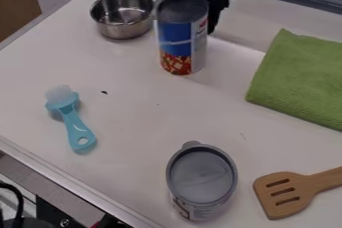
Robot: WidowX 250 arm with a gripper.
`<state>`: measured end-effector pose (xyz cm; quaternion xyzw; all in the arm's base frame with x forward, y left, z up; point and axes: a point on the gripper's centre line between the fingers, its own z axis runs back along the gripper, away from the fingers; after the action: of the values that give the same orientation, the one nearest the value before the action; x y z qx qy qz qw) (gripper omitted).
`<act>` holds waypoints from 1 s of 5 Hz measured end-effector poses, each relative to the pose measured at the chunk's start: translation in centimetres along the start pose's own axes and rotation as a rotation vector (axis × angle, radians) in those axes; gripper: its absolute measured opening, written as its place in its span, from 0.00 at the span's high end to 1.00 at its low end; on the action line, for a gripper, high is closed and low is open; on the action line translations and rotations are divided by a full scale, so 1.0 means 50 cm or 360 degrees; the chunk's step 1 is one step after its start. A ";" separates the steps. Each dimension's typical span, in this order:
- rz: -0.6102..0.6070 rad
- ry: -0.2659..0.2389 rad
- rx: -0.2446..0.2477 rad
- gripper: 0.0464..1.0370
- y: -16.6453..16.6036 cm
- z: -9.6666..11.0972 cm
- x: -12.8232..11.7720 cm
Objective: Moved the blue and white can to the middle of the table
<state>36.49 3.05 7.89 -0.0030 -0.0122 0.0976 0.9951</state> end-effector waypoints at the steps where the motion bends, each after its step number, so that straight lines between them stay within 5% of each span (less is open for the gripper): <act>1: -0.0081 -0.0025 0.0004 0.04 -0.005 0.001 -0.043; 5: -0.0323 -0.0026 0.0018 0.04 -0.026 -0.002 -0.171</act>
<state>28.35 0.10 7.60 0.0046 -0.0199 -0.0035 0.9998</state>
